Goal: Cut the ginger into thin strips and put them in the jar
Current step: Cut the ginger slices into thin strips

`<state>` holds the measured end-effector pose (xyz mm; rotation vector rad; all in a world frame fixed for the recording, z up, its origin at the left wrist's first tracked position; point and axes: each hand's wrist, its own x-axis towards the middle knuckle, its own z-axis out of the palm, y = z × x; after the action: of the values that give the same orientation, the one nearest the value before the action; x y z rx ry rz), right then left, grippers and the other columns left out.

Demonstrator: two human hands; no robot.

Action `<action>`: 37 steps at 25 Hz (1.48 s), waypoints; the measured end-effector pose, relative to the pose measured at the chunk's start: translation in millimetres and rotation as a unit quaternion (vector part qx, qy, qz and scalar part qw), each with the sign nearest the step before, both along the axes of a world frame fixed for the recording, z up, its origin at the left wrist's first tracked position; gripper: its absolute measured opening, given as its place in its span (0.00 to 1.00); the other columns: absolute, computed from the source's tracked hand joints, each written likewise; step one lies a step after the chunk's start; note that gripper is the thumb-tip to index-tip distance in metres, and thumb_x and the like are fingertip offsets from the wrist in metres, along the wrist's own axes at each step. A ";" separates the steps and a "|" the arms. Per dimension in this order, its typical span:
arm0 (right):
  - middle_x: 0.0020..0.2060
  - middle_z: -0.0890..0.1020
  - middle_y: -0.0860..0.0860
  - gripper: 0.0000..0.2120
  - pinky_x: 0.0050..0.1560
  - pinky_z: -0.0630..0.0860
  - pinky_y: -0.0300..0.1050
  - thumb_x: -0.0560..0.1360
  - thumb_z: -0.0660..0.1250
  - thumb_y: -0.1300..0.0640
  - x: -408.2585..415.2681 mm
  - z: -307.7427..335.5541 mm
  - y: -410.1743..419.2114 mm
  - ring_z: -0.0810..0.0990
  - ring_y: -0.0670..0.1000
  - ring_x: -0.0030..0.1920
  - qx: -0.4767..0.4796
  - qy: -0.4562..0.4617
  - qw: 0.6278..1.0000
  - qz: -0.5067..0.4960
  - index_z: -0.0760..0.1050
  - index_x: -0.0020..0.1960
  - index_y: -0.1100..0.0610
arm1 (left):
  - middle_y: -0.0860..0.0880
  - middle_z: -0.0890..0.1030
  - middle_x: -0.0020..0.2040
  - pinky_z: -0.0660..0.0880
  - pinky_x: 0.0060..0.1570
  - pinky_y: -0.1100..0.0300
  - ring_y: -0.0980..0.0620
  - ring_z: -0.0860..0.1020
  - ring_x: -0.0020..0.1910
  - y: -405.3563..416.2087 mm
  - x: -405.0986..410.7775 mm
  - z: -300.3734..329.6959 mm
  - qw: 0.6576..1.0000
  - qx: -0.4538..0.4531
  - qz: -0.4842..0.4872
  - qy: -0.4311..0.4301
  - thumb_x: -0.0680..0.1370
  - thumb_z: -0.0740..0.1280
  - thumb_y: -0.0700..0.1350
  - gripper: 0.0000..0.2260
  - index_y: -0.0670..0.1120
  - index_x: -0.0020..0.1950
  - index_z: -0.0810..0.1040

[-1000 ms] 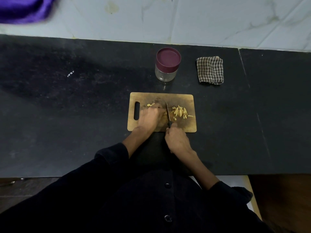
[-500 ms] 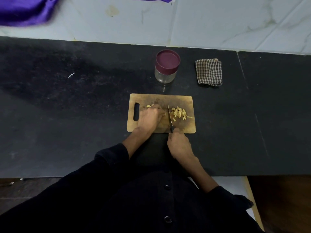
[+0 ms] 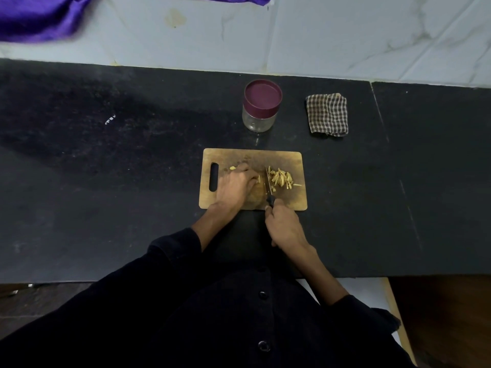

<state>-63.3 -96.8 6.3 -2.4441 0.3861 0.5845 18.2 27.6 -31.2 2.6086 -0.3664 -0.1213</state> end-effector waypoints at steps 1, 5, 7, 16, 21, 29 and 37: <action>0.44 0.79 0.56 0.10 0.44 0.81 0.59 0.84 0.53 0.52 1.5 0.4 1.3 0.82 0.59 0.39 -0.005 -0.003 1.000 0.009 0.67 0.54 0.57 | 0.49 0.77 0.57 0.75 0.48 0.52 0.48 0.78 0.52 -0.2 -0.4 -0.5 1.000 0.001 0.002 0.001 0.79 0.65 0.44 0.09 0.46 0.57 0.81; 0.44 0.80 0.56 0.11 0.44 0.81 0.60 0.84 0.54 0.52 7.5 -0.6 7.4 0.83 0.59 0.40 -0.015 -0.006 1.000 0.026 0.68 0.57 0.59 | 0.48 0.78 0.58 0.76 0.49 0.49 0.47 0.79 0.51 -0.7 0.5 -2.5 1.000 0.006 0.005 0.011 0.79 0.64 0.44 0.09 0.47 0.57 0.82; 0.45 0.80 0.57 0.12 0.44 0.81 0.59 0.84 0.53 0.52 8.8 -1.4 9.2 0.83 0.59 0.40 -0.023 -0.003 0.999 0.030 0.68 0.57 0.59 | 0.48 0.78 0.58 0.76 0.48 0.49 0.46 0.79 0.51 -0.3 0.7 -2.8 1.000 0.006 0.007 0.015 0.79 0.64 0.44 0.10 0.47 0.56 0.82; 0.53 0.80 0.60 0.11 0.46 0.73 0.52 0.83 0.55 0.55 13.1 -4.9 16.0 0.80 0.60 0.53 -0.046 0.013 0.998 0.032 0.67 0.60 0.61 | 0.49 0.78 0.57 0.76 0.48 0.47 0.46 0.80 0.50 -0.8 3.7 -4.9 1.000 0.018 0.001 0.017 0.79 0.64 0.44 0.09 0.46 0.55 0.83; 0.54 0.80 0.61 0.11 0.50 0.74 0.55 0.82 0.56 0.57 12.1 -5.8 18.8 0.80 0.61 0.55 -0.053 0.022 0.998 0.027 0.67 0.61 0.62 | 0.50 0.79 0.56 0.77 0.46 0.48 0.47 0.80 0.49 -2.1 3.7 -3.1 1.000 0.025 0.009 0.011 0.79 0.64 0.44 0.09 0.47 0.54 0.83; 0.57 0.79 0.61 0.12 0.52 0.74 0.54 0.82 0.56 0.57 -0.4 -3.5 18.0 0.79 0.61 0.57 -0.048 0.059 0.997 0.024 0.68 0.61 0.63 | 0.51 0.80 0.54 0.77 0.47 0.50 0.47 0.80 0.47 -4.6 1.7 -1.0 0.998 0.056 0.014 -0.010 0.79 0.64 0.46 0.09 0.48 0.52 0.84; 0.46 0.80 0.58 0.11 0.41 0.82 0.57 0.83 0.53 0.52 -4.2 -2.8 2.5 0.83 0.59 0.37 0.000 0.033 0.999 -0.025 0.69 0.52 0.58 | 0.53 0.78 0.58 0.74 0.46 0.56 0.50 0.79 0.51 -3.5 0.4 0.6 0.999 0.050 0.018 -0.007 0.79 0.65 0.48 0.09 0.49 0.55 0.82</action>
<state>-67.5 -94.3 3.5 -2.4114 0.4728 0.6461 18.6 24.1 -30.6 2.7145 -0.3251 -0.1118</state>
